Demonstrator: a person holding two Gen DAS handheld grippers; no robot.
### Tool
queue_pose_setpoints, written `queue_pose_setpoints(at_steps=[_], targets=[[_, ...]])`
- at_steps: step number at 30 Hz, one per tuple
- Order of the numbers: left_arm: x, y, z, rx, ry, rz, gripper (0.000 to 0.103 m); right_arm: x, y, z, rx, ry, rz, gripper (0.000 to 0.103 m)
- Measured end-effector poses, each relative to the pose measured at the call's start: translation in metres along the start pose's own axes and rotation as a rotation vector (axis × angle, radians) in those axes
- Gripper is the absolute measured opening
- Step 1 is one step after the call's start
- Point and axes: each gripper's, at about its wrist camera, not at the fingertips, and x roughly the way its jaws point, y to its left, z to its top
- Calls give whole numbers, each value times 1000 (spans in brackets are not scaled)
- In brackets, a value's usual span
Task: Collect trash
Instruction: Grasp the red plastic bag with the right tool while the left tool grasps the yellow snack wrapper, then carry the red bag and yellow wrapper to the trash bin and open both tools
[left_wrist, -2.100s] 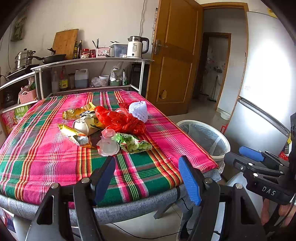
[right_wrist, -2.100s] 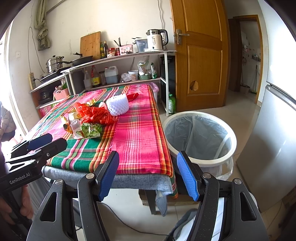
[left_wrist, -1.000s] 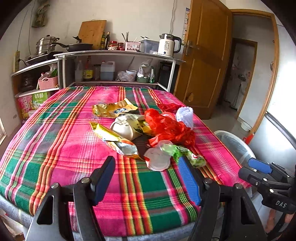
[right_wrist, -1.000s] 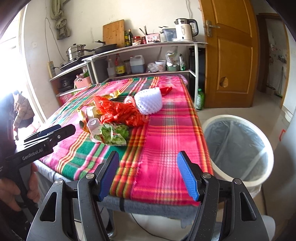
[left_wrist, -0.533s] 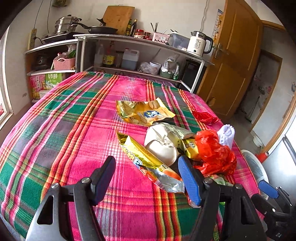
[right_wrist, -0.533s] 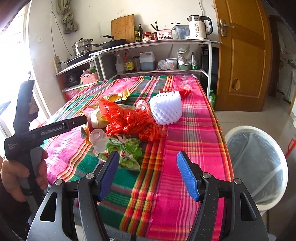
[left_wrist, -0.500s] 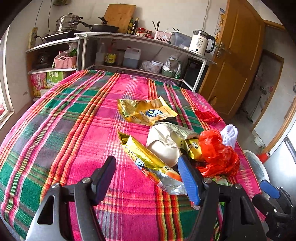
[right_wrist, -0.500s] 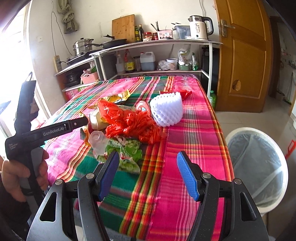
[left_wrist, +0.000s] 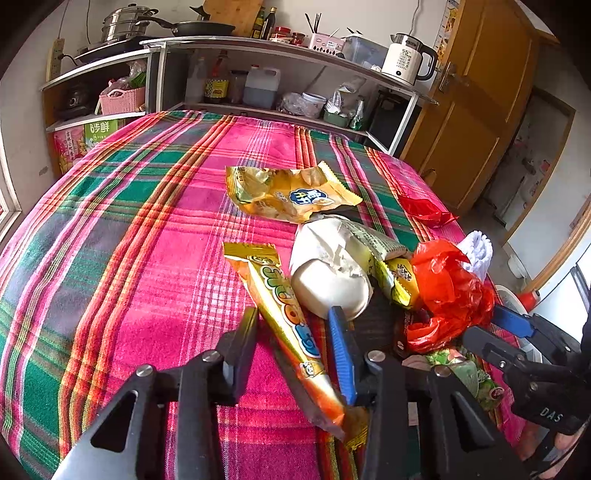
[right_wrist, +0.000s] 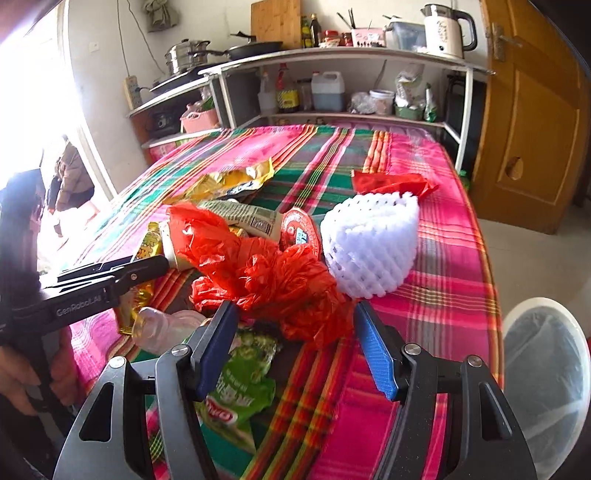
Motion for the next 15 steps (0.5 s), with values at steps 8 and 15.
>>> queue_pose_setpoints(at_steps=[8,15], targets=[[-1,2,-1,-2,2,-27,28,6,-3,6,9,22,28,34],[-6,2,-4,8,2,-26,22,-1,-1,-1,19,15,20,26]])
